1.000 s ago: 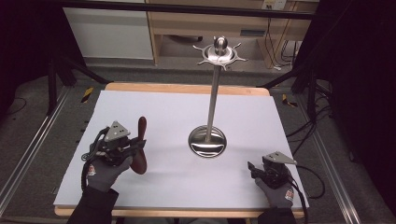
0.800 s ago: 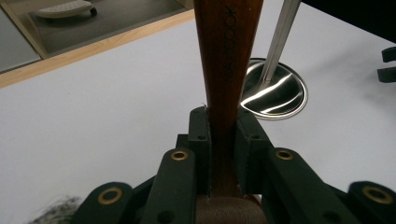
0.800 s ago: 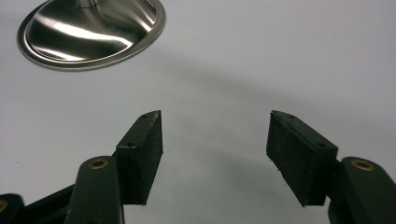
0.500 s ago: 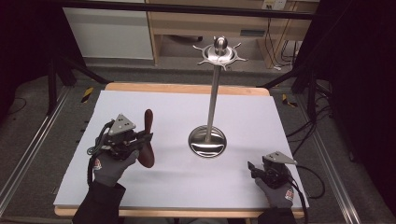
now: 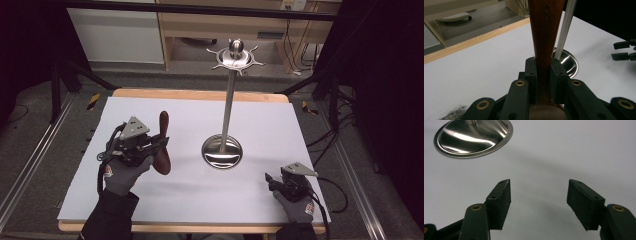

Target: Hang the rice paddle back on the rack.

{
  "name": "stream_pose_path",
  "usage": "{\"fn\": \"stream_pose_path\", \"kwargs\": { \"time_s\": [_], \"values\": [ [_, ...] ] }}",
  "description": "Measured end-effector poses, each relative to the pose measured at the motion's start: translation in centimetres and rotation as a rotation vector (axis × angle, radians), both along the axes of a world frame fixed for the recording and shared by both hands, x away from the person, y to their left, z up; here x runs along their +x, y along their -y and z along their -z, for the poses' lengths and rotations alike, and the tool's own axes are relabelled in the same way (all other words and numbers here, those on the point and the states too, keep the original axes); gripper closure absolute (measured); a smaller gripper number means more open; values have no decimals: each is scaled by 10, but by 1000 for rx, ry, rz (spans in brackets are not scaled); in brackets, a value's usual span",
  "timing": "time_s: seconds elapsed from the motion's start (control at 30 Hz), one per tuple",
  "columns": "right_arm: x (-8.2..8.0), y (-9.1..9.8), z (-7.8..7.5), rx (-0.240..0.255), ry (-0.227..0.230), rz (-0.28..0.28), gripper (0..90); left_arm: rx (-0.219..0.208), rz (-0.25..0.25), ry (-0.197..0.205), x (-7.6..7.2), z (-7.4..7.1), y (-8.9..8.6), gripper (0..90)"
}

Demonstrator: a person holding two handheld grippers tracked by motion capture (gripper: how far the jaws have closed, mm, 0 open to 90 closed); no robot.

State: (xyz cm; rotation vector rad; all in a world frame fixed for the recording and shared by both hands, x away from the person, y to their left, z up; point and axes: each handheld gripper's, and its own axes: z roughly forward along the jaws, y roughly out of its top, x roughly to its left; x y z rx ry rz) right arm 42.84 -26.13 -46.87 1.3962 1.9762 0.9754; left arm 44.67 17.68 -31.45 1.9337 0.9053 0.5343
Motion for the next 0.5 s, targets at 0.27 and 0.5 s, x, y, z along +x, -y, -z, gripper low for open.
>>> {"fn": "stream_pose_path", "kwargs": {
  "time_s": [0.27, 0.5],
  "values": [
    [0, 0, 0, 5, 1, 1, 360, -6, 12, 9, 3, -9, 6, 780],
    [0, 0, 0, 6, 0, 1, 361, -17, 26, 24, 3, -17, 11, 780]
  ]
}}
